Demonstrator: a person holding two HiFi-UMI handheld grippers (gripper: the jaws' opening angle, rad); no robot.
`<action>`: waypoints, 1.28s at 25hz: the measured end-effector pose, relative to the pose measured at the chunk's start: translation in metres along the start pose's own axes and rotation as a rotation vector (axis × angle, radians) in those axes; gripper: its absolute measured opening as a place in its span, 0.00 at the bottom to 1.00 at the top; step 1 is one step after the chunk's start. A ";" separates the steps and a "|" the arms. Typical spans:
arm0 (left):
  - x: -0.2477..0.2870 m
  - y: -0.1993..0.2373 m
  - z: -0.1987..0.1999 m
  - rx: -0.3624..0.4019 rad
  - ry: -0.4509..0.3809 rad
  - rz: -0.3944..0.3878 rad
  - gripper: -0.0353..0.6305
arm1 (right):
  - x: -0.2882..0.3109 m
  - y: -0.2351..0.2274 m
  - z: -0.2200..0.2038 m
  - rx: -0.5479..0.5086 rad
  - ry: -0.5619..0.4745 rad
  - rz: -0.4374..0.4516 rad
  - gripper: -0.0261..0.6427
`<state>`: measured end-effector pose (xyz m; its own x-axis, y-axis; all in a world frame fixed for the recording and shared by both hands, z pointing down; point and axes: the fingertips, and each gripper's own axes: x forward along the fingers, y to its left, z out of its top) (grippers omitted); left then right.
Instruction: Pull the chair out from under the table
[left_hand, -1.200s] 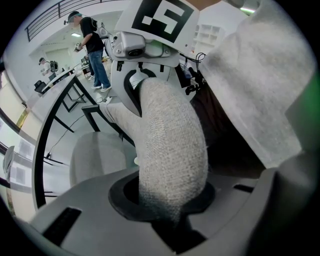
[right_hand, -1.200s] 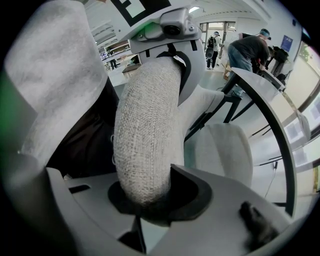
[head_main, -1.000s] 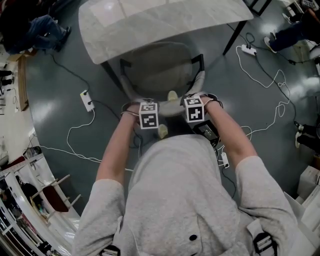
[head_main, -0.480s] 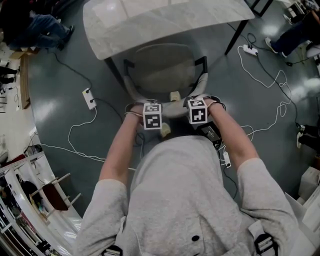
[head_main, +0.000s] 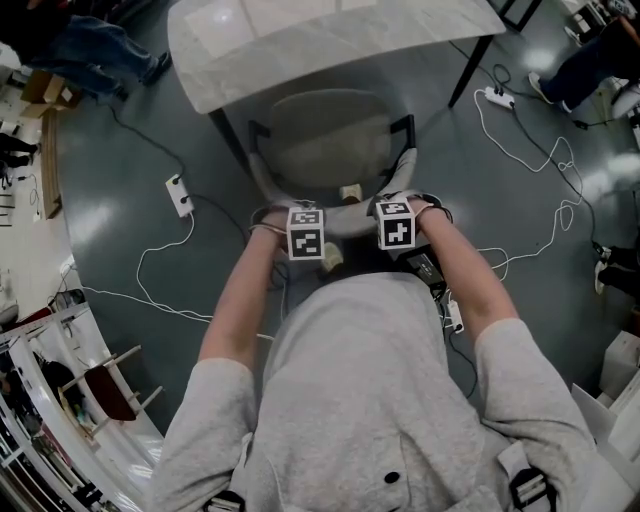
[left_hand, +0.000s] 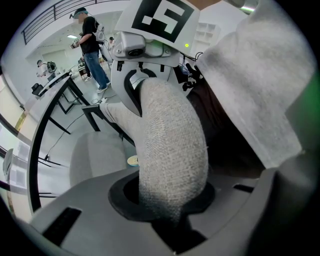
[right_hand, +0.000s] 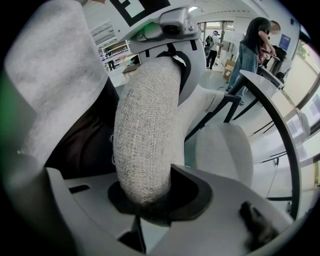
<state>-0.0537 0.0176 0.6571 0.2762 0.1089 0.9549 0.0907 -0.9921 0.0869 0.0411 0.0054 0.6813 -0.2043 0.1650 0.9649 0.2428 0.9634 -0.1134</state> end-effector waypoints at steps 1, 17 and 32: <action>0.000 -0.002 0.000 0.001 -0.001 0.000 0.22 | 0.000 0.002 0.000 0.002 0.000 0.000 0.18; 0.000 -0.005 0.001 0.005 -0.001 0.002 0.22 | 0.001 0.005 0.002 0.011 -0.001 -0.005 0.18; 0.004 -0.027 0.010 -0.017 -0.002 -0.005 0.22 | 0.001 0.028 -0.001 -0.015 0.001 0.010 0.18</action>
<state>-0.0450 0.0452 0.6555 0.2772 0.1140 0.9540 0.0762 -0.9924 0.0964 0.0487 0.0326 0.6797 -0.2008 0.1742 0.9640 0.2587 0.9586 -0.1194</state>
